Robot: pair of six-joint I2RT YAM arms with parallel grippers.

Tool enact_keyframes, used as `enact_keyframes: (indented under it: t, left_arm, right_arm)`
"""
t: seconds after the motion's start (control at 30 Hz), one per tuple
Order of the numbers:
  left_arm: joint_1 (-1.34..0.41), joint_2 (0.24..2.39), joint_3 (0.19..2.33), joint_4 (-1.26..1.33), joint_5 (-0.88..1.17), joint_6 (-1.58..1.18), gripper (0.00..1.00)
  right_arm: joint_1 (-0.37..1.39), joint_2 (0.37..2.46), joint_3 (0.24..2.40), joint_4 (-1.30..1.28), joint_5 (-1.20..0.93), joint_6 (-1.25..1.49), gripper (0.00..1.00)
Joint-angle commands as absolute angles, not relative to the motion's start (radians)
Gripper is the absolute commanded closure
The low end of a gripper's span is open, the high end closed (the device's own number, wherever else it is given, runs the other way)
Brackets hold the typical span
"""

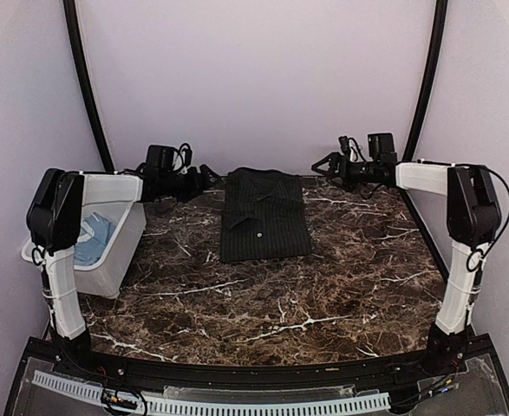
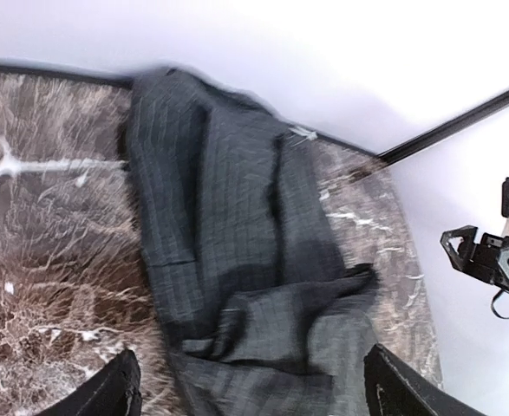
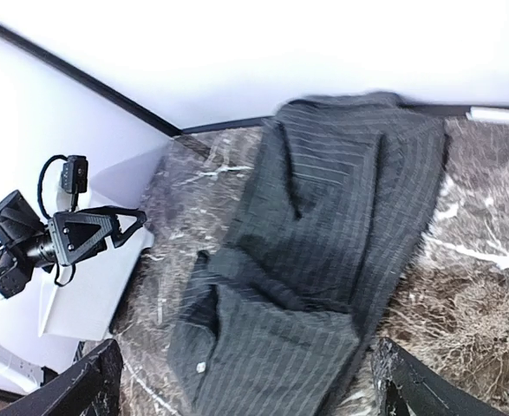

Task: Fold and stack the mixed laundry pile
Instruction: Fold the rectangle-folded shirt at the center of the board, then adjust the 2/3-rectangle-folded shirt at the center of the board.

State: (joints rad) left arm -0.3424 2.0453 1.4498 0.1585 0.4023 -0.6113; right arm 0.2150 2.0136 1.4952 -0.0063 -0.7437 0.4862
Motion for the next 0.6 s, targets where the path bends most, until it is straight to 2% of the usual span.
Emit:
enact_keyframes:
  t: [0.0,0.2,0.37,0.57]
  left_arm:
    - [-0.361,1.882,1.343,0.187,0.463,-0.555,0.11]
    - [-0.441,1.749,1.131,0.226,0.570,-0.484,0.12]
    - [-0.531,1.757,1.069,0.240,0.530,-0.519,0.16]
    - [-0.540,1.846,1.041,0.374,0.535,-0.648,0.18]
  right_arm:
    - [0.235,1.895,1.413,-0.018,-0.807,0.460,0.04]
    - [0.308,1.811,1.276,0.004,-0.845,0.463,0.04]
    - [0.367,1.836,1.258,0.014,-0.835,0.470,0.06]
    - [0.396,1.944,1.312,0.064,-0.831,0.507,0.08]
